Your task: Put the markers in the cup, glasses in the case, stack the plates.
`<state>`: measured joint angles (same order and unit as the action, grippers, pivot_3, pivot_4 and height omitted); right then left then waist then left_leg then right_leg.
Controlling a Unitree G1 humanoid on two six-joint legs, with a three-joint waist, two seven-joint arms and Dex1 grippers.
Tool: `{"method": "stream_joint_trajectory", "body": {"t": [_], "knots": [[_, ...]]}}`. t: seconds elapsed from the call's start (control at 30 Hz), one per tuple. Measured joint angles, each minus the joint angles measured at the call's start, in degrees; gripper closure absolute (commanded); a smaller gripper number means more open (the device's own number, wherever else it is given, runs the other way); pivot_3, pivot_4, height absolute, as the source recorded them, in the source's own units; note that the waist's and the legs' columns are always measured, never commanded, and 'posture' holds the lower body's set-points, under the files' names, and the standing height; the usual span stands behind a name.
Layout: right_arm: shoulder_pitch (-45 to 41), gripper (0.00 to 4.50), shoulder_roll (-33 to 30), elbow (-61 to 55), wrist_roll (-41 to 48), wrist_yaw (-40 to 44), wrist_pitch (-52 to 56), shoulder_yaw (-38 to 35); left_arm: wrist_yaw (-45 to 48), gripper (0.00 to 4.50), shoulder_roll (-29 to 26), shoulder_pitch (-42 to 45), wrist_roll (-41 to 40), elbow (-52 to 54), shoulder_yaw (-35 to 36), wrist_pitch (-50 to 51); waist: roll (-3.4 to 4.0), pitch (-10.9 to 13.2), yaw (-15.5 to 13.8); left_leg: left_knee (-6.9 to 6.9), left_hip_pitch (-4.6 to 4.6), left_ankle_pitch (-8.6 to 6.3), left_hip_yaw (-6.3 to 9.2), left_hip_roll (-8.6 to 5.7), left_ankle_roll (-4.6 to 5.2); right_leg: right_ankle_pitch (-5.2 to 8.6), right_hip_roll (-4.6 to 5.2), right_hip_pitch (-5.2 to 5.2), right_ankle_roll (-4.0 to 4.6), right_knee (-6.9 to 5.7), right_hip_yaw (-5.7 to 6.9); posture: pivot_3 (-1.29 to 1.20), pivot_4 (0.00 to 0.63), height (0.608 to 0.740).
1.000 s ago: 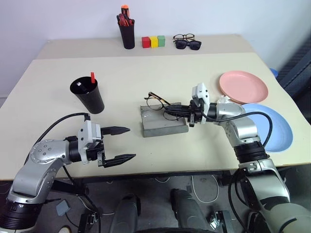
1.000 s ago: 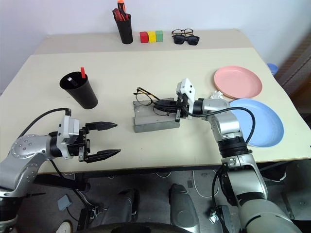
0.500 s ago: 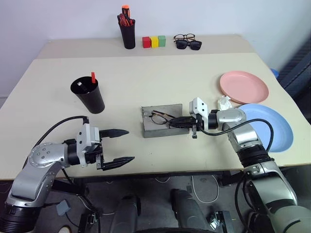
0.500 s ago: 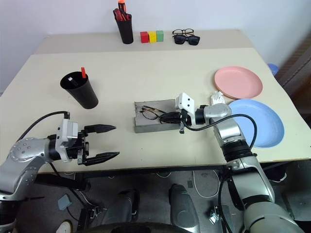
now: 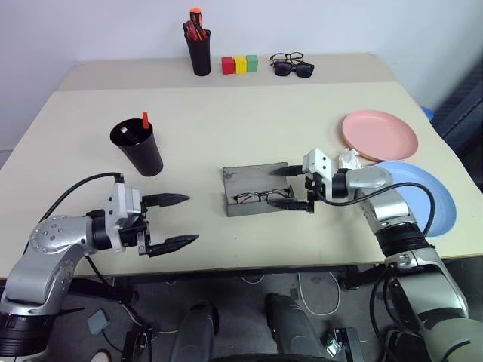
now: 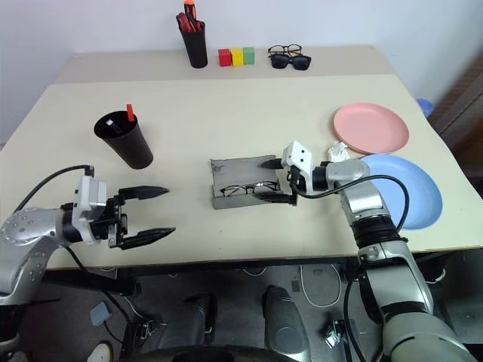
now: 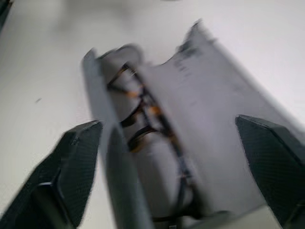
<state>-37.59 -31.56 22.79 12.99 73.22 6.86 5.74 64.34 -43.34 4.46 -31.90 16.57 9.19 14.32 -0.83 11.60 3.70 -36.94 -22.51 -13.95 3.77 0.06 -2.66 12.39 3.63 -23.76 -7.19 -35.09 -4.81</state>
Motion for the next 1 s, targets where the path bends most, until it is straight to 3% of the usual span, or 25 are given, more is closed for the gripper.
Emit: {"method": "stream_joint_trajectory", "body": {"t": [0.1, 0.17, 0.23, 0.3, 0.43, 0.7, 1.0], "knots": [[4.17, 0.07, -4.66, -7.04, 3.92, 0.29, 4.39, -4.19, -2.90, 0.13, 1.52, 3.66, 3.55, -2.33, -2.93, -0.10, -0.02, -0.01, -0.63, 0.01, -0.02, -0.01, 0.01, -0.01, 0.01, 0.03, 0.00, 0.01, -0.05, 0.01, 0.00, 0.00, 0.150, 0.740], [9.22, 0.00, -8.10, -12.01, 6.31, 0.23, 6.58, -7.46, -5.26, 0.69, 2.82, 7.28, 5.92, -5.52, -4.73, 0.54, -0.04, 0.00, -1.13, 0.01, -0.02, -0.01, 0.02, 0.00, 0.02, 0.04, -0.02, 0.01, -0.07, 0.02, 0.02, 0.00, 0.150, 0.740], [15.06, 0.00, -10.41, -16.55, 8.70, 0.08, 7.56, -11.51, -6.54, 1.42, 3.68, 11.06, 7.26, -8.86, -6.18, 1.45, -0.04, 0.00, -1.45, 0.01, -0.05, -0.02, 0.02, -0.01, 0.02, 0.06, -0.02, 0.01, -0.09, 0.02, 0.02, 0.00, 0.150, 0.740], [22.71, 0.00, -12.85, -20.95, 10.84, -0.05, 7.89, -16.37, -7.13, 2.56, 4.39, 14.56, 8.66, -11.89, -7.43, 1.61, -0.05, 0.00, -1.35, 0.00, -0.06, -0.02, -0.02, -0.03, 0.03, 0.07, 0.01, 0.02, -0.12, 0.04, 0.01, 0.00, 0.150, 0.740], [34.70, 0.00, -15.00, -27.34, 12.94, -1.85, 9.33, -24.38, -7.41, 4.40, 6.57, 21.12, 11.02, -17.49, -9.96, 1.54, -0.11, 0.01, -1.18, -0.04, -0.04, -0.03, -0.02, -0.02, 0.03, 0.08, -0.01, 0.02, -0.13, 0.04, 0.00, 0.00, 0.150, 0.740], [55.49, 0.00, -13.33, -38.49, 16.72, -5.46, 10.19, -38.84, -9.77, 4.49, 12.11, 39.65, 20.70, -34.38, -17.00, -0.90, -0.30, 0.07, -1.25, -0.12, -0.02, -0.03, -0.03, -0.03, 0.02, 0.19, 0.00, 0.09, -0.33, 0.11, 0.00, 0.00, 0.150, 0.740], [62.56, 0.00, -9.17, -44.63, 17.75, -10.34, 9.05, -41.33, -9.48, 4.49, 18.48, 56.53, 35.65, -62.02, -26.70, -19.28, -0.44, 0.12, -1.33, -0.03, -0.18, -0.05, -0.04, -0.03, 0.02, 0.19, 0.01, 0.00, -0.34, 0.25, 0.01, 0.00, 0.150, 0.740]]}}
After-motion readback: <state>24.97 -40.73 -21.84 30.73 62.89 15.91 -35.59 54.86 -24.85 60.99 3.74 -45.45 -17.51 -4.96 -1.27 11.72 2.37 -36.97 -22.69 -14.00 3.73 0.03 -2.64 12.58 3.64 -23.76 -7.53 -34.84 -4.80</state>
